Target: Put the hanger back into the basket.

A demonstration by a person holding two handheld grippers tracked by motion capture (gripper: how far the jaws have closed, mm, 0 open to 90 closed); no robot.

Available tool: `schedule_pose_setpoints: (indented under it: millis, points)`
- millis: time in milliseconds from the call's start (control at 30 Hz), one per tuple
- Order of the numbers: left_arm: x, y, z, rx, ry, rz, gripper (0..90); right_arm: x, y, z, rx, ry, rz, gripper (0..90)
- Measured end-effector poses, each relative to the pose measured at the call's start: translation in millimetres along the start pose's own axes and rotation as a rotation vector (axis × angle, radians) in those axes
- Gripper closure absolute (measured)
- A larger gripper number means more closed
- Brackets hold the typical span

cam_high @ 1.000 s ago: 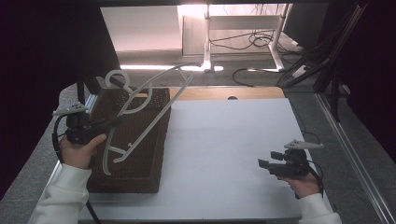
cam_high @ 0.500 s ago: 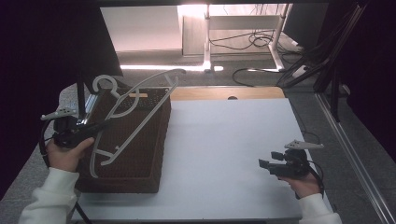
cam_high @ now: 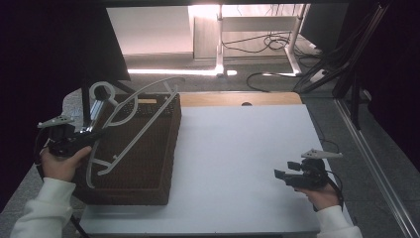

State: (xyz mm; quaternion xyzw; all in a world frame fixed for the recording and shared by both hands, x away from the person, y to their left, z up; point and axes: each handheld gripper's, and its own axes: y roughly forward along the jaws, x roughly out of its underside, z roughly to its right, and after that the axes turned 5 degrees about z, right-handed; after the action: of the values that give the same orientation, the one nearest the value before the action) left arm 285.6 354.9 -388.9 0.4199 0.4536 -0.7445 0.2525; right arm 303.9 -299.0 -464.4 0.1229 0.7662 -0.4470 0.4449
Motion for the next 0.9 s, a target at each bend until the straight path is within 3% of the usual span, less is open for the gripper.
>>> schedule_pose_setpoints:
  millis: [467,667,900]
  points:
    - [-2.8,-1.2,-21.2,-0.027,0.065,-0.016,82.2,0.7,0.9,-0.1,0.007,-0.004,-0.006,30.8]
    - [0.4,2.3,-31.1,-0.061,0.074,-0.037,82.2,1.0,1.0,-0.4,0.009,-0.004,-0.008,30.8]
    - [3.8,7.3,-35.1,-0.060,0.113,-0.053,82.2,1.3,0.9,0.1,0.010,-0.006,-0.008,30.7]
